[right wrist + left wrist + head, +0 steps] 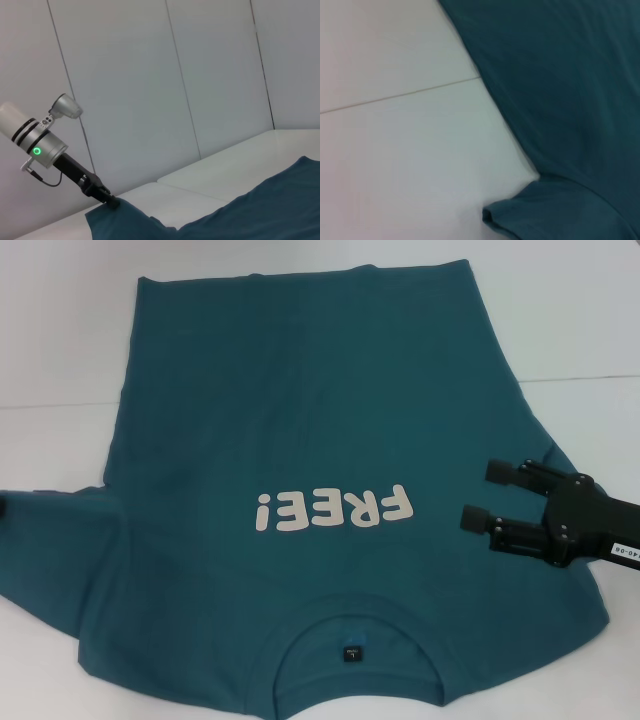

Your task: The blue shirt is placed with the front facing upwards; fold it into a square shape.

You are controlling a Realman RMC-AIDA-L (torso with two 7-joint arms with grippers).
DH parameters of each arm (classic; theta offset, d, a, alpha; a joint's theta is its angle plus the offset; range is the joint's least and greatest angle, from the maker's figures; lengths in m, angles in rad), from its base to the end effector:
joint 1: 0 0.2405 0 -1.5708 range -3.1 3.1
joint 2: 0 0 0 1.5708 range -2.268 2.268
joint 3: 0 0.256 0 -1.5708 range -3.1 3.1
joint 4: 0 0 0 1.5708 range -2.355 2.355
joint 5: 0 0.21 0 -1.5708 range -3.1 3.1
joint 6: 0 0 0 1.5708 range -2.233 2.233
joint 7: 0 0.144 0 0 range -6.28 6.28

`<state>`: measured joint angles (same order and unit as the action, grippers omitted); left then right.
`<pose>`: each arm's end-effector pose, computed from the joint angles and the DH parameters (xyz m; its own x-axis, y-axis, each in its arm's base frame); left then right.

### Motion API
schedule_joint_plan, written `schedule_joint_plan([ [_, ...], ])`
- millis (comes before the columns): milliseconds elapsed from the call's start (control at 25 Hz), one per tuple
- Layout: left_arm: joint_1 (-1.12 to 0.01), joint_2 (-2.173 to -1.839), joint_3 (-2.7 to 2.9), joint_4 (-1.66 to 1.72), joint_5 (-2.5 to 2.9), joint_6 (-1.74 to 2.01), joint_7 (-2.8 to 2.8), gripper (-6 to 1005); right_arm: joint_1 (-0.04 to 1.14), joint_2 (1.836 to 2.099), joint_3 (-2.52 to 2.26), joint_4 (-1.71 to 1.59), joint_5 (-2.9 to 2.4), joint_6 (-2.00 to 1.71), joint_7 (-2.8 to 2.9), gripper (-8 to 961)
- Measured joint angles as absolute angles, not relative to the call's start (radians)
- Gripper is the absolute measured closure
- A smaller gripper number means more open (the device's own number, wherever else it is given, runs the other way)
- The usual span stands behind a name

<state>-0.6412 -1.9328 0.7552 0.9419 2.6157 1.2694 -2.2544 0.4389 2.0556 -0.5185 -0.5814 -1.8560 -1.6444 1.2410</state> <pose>-0.3045 0.4050 0.1104 0.5966 0.7730 0.2157 0.7072 -0.3793 -0.5966 0.2884 0.3091 0.0310 0.6677 -0.2414 -0.7042 -0.5308 -0.8176 -0.2230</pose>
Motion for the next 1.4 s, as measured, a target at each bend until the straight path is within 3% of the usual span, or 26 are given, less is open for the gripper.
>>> schedule_joint_plan([
  [400, -0.66, -1.931, 0.751, 0.994, 2.617, 1.37, -2.271, 949, 0.443, 2.056, -0.519, -0.581, -1.856, -1.644, 1.241, 45],
  [840, -0.783, -1.908, 0.779, 1.002, 2.645, 1.492, -2.358, 949, 0.437, 2.054, -0.528, -0.583, -1.863, -1.644, 1.235, 46],
  [1280, -0.892, -1.938, 0.824, 0.971, 2.67, 1.566, -2.454, 950, 0.425, 2.052, -0.528, -0.583, -1.87, -1.638, 1.23, 46],
  [1400, -0.909, -1.96, 0.831, 0.967, 2.67, 1.571, -2.471, 950, 0.423, 2.05, -0.529, -0.583, -1.873, -1.636, 1.23, 46],
])
